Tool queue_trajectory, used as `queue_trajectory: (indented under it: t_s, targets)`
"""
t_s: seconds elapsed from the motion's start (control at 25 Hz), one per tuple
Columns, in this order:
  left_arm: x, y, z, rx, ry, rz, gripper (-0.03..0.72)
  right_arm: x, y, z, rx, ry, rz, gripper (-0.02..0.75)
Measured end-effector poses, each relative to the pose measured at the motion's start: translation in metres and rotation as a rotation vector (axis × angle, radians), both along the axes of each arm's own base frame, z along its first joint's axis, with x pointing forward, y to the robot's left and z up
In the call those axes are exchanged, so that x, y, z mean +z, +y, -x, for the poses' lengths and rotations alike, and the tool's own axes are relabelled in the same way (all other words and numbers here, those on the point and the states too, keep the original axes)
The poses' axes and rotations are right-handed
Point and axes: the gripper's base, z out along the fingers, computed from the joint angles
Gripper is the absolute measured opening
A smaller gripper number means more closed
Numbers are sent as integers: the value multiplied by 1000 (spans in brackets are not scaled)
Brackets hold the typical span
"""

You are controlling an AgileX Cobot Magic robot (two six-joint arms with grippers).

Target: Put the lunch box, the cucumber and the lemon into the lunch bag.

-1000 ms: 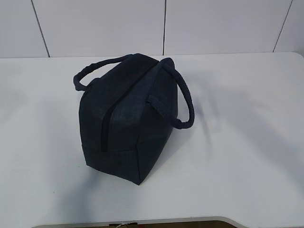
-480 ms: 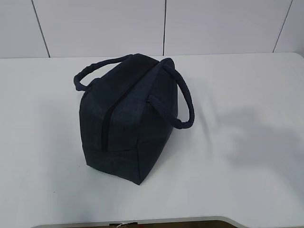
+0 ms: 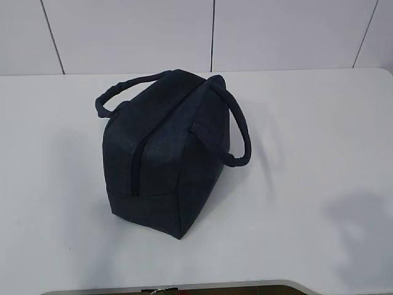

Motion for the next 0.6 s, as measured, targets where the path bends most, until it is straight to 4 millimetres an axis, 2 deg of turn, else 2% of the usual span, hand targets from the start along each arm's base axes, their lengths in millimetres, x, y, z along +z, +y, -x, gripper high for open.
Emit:
queue_trajectory:
  t_s: [0.2, 0.4, 0.6]
  targets:
    - [-25, 7, 17, -2, -33, 13, 225, -37, -3, 7, 12, -5, 14, 420]
    - [-62, 8, 21, -2, -18, 7, 225, -64, -3, 7, 28, -31, 31, 420]
    - [-98, 1, 3, -2, 99, -38, 225, -79, 0, 2, 34, -4, 39, 420]
